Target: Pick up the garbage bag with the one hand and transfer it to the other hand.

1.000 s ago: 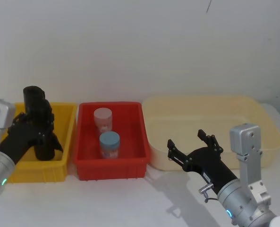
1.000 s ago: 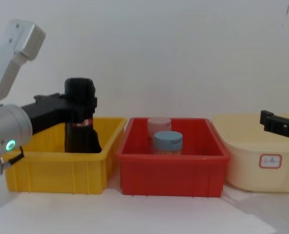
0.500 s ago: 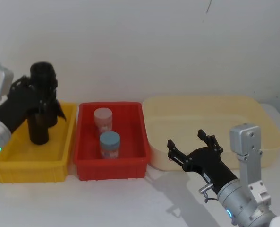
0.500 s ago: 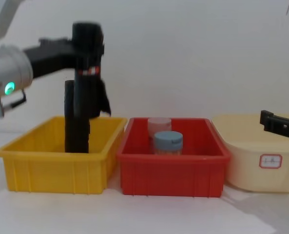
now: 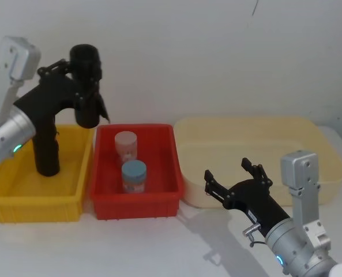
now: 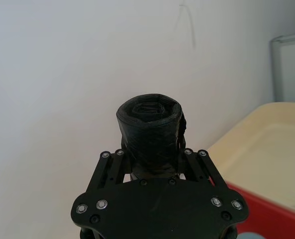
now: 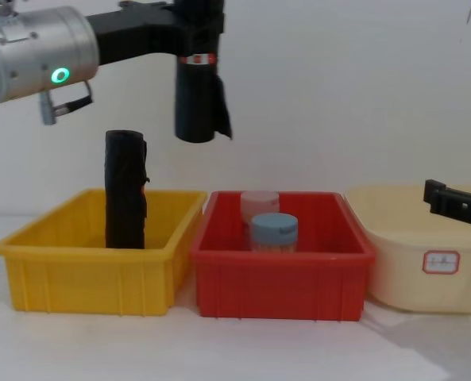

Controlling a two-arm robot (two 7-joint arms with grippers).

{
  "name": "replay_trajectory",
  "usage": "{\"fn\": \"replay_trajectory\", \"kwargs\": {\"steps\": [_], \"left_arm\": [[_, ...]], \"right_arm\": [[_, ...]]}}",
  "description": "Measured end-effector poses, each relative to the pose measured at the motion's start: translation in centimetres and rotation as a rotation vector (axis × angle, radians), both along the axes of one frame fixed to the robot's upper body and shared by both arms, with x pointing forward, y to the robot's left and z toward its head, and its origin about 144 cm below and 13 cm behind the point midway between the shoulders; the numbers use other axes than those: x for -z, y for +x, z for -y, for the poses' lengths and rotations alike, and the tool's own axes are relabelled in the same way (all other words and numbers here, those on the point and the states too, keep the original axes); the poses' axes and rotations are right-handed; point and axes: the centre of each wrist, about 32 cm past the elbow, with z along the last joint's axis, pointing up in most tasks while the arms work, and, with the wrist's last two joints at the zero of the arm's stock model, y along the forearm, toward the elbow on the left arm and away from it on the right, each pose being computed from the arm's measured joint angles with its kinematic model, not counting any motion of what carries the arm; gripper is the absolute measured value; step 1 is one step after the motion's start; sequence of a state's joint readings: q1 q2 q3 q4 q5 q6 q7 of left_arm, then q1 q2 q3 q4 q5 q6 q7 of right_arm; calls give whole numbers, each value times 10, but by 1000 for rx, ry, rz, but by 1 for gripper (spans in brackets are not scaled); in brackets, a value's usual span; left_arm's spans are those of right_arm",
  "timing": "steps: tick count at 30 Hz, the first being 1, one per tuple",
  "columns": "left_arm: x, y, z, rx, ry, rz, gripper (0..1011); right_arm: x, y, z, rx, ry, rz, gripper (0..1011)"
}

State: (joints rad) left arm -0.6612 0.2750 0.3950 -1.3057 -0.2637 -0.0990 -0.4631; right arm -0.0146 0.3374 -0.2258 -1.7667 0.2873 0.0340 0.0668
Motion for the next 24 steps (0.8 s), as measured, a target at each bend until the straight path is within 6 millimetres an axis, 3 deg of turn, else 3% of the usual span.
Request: {"fn": "replay_trajectory", "kwargs": {"steps": [12, 24], "left_arm": [[11, 50, 38, 196, -41, -78, 445], [26, 74, 81, 348, -75, -136, 445]], "right_arm": [[0, 0, 0, 0, 0, 0, 1004], [0, 0, 0, 0, 0, 0, 1004]]}}
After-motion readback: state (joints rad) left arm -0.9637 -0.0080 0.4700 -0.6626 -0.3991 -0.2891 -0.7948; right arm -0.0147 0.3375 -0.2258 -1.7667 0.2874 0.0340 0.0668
